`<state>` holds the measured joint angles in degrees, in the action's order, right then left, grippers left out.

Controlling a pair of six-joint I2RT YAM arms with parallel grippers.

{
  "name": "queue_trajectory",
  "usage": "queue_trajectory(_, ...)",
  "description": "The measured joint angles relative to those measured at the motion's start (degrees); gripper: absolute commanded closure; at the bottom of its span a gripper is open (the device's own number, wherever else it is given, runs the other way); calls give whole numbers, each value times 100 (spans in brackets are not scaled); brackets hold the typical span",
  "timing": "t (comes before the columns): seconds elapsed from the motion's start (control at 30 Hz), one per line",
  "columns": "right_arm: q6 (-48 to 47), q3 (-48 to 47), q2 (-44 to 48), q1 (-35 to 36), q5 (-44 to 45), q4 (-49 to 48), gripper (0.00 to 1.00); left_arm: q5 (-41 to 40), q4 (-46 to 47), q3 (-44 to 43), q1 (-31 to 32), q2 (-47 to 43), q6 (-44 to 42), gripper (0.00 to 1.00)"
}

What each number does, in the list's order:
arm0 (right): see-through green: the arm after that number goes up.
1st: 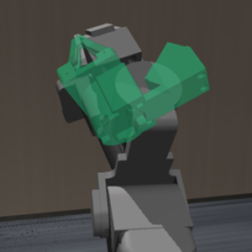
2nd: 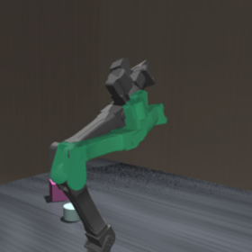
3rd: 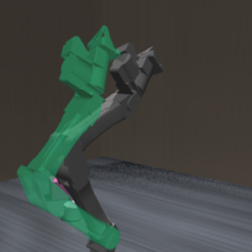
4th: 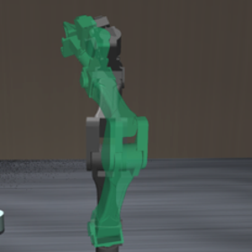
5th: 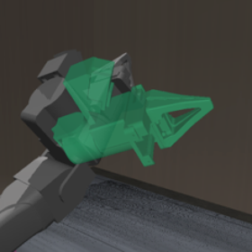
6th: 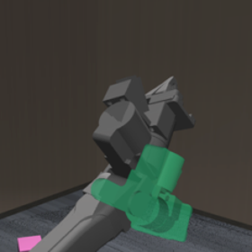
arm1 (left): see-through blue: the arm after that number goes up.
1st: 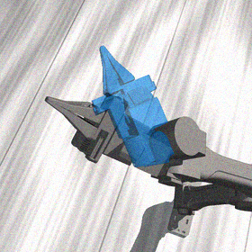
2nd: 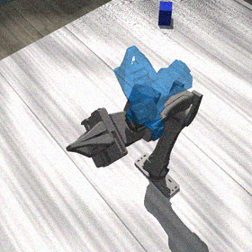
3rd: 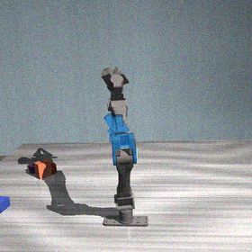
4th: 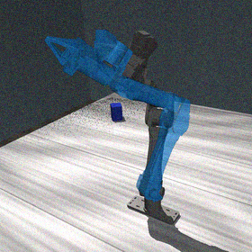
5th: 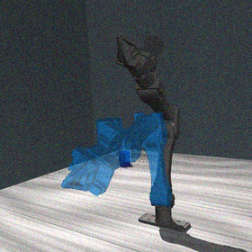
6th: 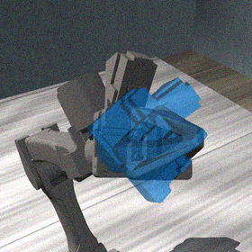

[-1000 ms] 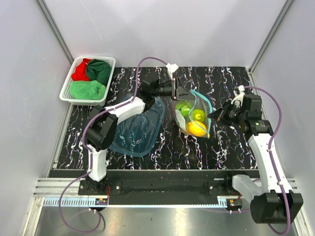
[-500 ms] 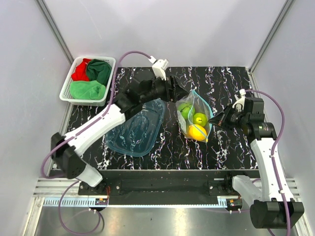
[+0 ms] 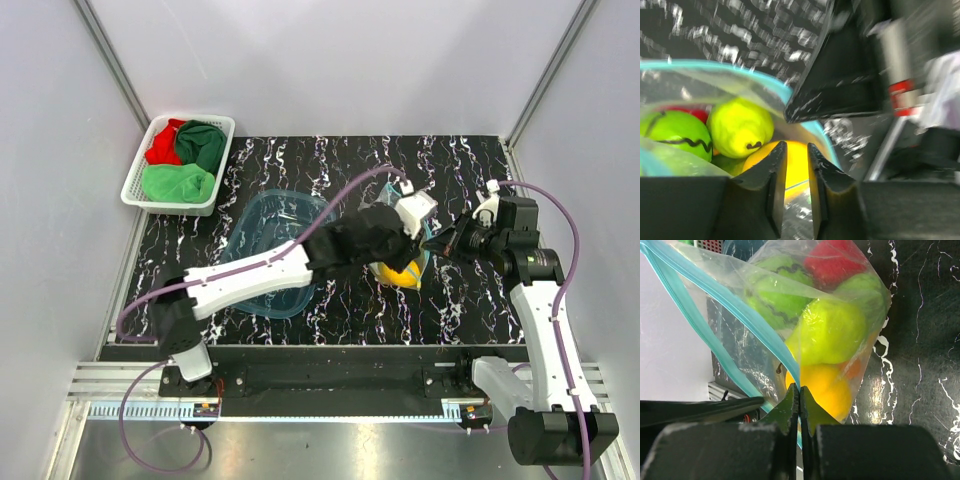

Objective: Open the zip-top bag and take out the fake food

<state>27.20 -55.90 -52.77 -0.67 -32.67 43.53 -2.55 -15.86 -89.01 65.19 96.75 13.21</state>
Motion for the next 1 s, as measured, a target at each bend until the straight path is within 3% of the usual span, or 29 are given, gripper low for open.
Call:
queue_trajectory(0.3, -90, -24, 0, 0, -131, 116, 100, -1128, -420, -98, 149, 380, -417, 62)
queue_trajectory(0.63, -131, -79, 0, 0, -151, 140, 100, -1360, -428, -105, 149, 442, -485, 53)
queue_trajectory(0.77, -133, -79, 0, 0, -151, 140, 100, -1353, -437, -175, 149, 599, -476, 65)
queue_trajectory(1.0, -168, -79, 0, 0, -131, 142, 100, -1403, -505, -291, 151, 741, -442, 100)
